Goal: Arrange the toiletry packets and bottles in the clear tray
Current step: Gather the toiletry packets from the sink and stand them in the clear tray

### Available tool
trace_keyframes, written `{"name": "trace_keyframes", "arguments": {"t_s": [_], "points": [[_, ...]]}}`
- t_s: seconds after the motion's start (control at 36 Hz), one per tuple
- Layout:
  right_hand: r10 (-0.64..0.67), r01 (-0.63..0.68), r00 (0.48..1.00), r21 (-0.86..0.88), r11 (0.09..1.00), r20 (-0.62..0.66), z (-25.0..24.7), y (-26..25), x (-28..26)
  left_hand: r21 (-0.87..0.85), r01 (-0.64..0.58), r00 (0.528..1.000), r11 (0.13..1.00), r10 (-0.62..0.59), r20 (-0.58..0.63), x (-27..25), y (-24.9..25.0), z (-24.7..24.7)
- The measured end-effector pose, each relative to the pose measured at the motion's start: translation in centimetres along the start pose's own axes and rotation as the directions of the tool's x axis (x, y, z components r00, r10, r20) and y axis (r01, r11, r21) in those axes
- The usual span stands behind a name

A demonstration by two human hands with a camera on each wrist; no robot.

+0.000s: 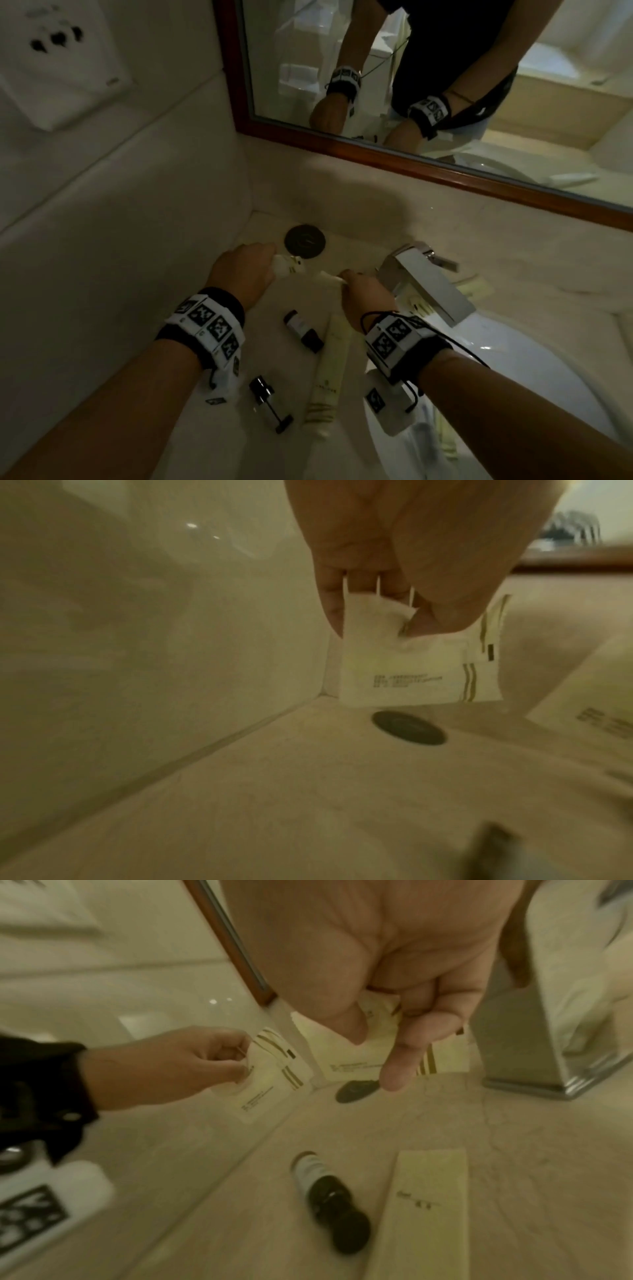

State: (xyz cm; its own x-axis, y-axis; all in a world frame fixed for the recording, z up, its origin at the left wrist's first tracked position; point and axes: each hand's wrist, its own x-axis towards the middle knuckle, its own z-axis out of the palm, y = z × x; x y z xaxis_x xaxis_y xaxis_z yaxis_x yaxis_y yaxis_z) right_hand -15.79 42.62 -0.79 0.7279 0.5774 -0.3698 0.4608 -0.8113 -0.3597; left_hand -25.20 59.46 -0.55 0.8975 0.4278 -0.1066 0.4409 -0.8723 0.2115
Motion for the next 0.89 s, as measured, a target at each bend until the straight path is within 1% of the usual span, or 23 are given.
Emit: {"name": "trace_keyframes", "arguments": {"t_s": [0.14, 0.19, 0.28, 0.36, 0.42, 0.5, 0.56, 0.61, 0.75, 0.89], "points": [[-0.038, 0.039, 0.999, 0.027, 0.999, -0.032, -0.5, 1.3, -4.5, -0.137, 0.033, 0.999, 0.99, -0.038, -0.03, -3.5, 2.4, -0.9], [-0.048, 0.05, 0.997, 0.032, 0.998, -0.055, -0.8, 2.2, -6.2, -0.157, 0.029, 0.999, 0.987, -0.034, -0.026, -5.1, 3.6, -1.3], [-0.012, 0.016, 0.997, 0.053, 0.998, -0.074, -1.6, 4.3, -8.8, -0.173, 0.003, 0.999, 0.985, -0.01, -0.035, -7.6, 6.0, -1.9], [-0.012, 0.023, 0.991, 0.078, 0.997, -0.131, -2.8, 7.1, -11.7, -0.174, -0.014, 0.999, 0.985, 0.005, -0.053, -9.9, 9.1, -2.0], [-0.025, 0.039, 0.988, 0.087, 0.995, -0.153, -3.5, 9.4, -14.0, -0.192, -0.062, 0.996, 0.979, 0.048, -0.073, -11.6, 11.9, -1.8], [-0.032, 0.045, 0.984, 0.071, 0.996, -0.178, -4.5, 13.7, -17.6, -0.208, -0.184, 0.98, 0.961, 0.163, -0.115, -14.0, 17.3, -1.3], [-0.011, 0.024, 0.982, 0.068, 0.997, -0.187, -5.2, 16.8, -20.1, -0.24, -0.237, 0.97, 0.941, 0.218, -0.104, -15.5, 21.0, -0.9], [0.013, 0.0, 0.978, 0.066, 0.998, -0.208, -6.1, 20.2, -22.9, -0.269, -0.262, 0.965, 0.927, 0.247, -0.09, -16.8, 24.5, -0.3], [0.104, -0.094, 0.955, 0.05, 0.994, -0.278, -7.8, 28.2, -29.6, -0.236, -0.337, 0.941, 0.911, 0.325, -0.091, -19.4, 32.5, 1.7], [0.215, -0.183, 0.93, 0.133, 0.974, -0.297, -8.7, 34.3, -34.1, -0.228, -0.402, 0.915, 0.887, 0.401, -0.055, -21.3, 38.9, 3.2]]}}
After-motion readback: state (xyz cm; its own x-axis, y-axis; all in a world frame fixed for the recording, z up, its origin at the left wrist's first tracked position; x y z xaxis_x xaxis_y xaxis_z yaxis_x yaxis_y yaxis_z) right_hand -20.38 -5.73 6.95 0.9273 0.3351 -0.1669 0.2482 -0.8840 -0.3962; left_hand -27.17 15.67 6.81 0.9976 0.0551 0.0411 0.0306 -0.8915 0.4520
